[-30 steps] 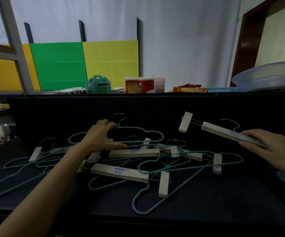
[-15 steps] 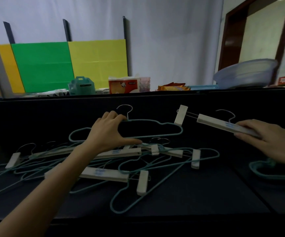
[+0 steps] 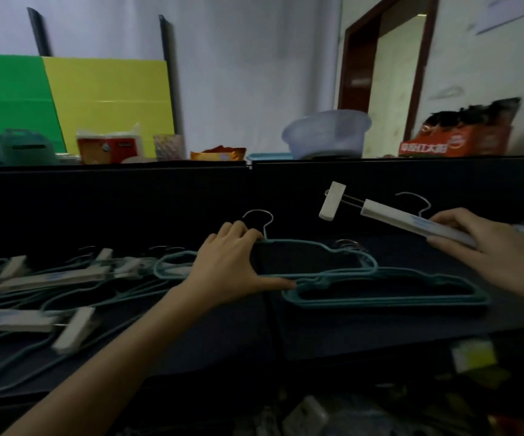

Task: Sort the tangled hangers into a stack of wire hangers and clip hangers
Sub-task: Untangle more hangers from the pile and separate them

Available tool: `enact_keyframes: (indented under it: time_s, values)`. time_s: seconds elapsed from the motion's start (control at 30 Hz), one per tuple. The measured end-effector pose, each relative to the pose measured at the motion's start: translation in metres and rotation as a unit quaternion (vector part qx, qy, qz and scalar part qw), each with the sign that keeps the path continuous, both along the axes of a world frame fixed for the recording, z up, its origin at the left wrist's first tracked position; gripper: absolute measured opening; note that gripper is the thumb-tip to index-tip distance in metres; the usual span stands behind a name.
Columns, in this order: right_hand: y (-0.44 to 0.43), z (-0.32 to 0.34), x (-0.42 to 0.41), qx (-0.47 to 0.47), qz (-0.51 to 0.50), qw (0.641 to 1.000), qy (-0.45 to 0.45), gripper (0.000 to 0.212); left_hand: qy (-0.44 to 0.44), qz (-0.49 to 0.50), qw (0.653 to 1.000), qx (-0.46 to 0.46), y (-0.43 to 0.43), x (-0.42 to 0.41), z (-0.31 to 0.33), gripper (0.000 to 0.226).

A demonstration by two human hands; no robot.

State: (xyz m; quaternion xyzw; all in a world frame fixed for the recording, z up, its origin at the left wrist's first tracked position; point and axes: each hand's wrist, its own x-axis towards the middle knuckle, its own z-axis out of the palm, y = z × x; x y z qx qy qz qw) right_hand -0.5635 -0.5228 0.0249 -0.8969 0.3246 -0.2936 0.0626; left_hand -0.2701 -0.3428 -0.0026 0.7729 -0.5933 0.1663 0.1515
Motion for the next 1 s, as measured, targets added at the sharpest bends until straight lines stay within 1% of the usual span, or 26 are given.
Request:
enact_keyframes:
  time_s: [0.13,0.23,0.33,0.43,0.53,0.57,0.63,0.67,0.7,0.77,0.87,0.9,1.0]
  values:
    - [-0.042,-0.004,-0.053,0.008,-0.013,1.0,0.015,0.077,0.019,-0.007,0.999,0.029,-0.055,-0.062,-0.015,0.105]
    - [-0.067,-0.007,-0.084,0.009,-0.012,1.0,0.006,0.069,0.021,0.006,0.999,0.033,-0.09,-0.099,-0.027,0.101]
    - [-0.087,-0.01,-0.104,0.027,0.0,1.0,0.001,0.076,0.029,0.018,0.999,0.038,-0.112,-0.121,-0.036,0.101]
    - [-0.106,-0.016,-0.118,0.029,-0.004,1.0,0.005,0.053,0.022,0.018,0.999,0.042,-0.125,-0.135,-0.041,0.104]
    - [-0.118,-0.019,-0.126,0.036,0.014,0.999,0.003,0.054,0.021,0.01,0.998,0.05,-0.133,-0.14,-0.045,0.114]
    - [-0.122,-0.021,-0.127,0.038,0.021,0.999,0.006,0.045,0.022,0.007,0.998,0.05,-0.134,-0.139,-0.045,0.114]
    - [-0.132,-0.025,-0.127,0.047,0.023,0.999,0.013,0.017,0.026,0.002,0.998,0.052,-0.134,-0.137,-0.044,0.111]
    - [-0.138,-0.026,-0.126,0.046,0.022,0.999,0.017,0.014,0.029,0.0,0.998,0.052,-0.134,-0.137,-0.042,0.11]
    - [-0.142,-0.028,-0.126,0.044,0.018,0.999,0.024,0.016,0.029,-0.002,0.998,0.05,-0.134,-0.137,-0.04,0.108]
    - [-0.151,-0.031,-0.127,0.048,0.001,0.998,0.041,0.018,0.009,-0.005,0.999,0.046,-0.138,-0.138,-0.034,0.096]
    - [-0.162,-0.037,-0.134,0.039,-0.01,0.997,0.066,0.016,-0.044,-0.02,0.998,0.033,-0.153,-0.144,-0.024,0.056]
    - [-0.165,-0.038,-0.139,0.031,-0.014,0.997,0.073,0.015,-0.054,-0.031,0.998,0.027,-0.159,-0.149,-0.021,0.047]
    - [-0.181,-0.038,-0.158,0.02,-0.035,0.995,0.094,0.017,-0.042,-0.058,0.997,0.021,-0.18,-0.169,-0.013,0.034]
